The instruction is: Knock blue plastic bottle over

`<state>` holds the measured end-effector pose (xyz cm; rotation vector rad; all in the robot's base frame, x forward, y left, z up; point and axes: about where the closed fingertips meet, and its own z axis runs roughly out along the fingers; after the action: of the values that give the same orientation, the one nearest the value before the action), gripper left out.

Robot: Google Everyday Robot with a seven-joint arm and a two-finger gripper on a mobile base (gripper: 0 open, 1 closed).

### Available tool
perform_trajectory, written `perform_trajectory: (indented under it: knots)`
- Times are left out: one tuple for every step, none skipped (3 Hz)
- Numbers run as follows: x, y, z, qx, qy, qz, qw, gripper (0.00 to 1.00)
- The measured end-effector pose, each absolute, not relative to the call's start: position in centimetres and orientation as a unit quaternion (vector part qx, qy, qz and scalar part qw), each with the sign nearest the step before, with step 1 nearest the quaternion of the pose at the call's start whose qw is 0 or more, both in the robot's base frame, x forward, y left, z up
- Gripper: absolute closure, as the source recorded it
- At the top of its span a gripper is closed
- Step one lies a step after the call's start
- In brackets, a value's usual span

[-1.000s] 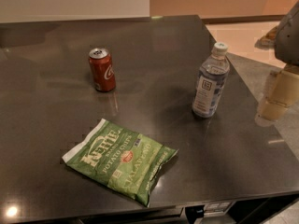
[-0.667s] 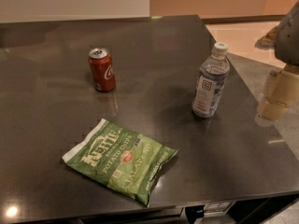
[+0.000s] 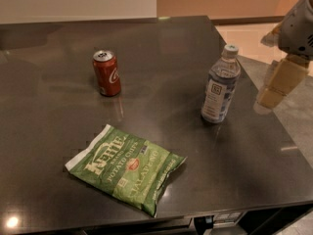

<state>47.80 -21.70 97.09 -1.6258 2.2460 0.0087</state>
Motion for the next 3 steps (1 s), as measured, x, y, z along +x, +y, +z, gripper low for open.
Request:
perform_trajectory:
  knots:
    - [50.0,-20.5,96.3,-0.570,0.794,0.035,0.208,0.00]
    - [51.4,-19.2,96.0,-0.568,0.788,0.058,0.228,0.00]
    - [52.2,-18.4,95.7,-0.563,0.782,0.086,0.254,0.00]
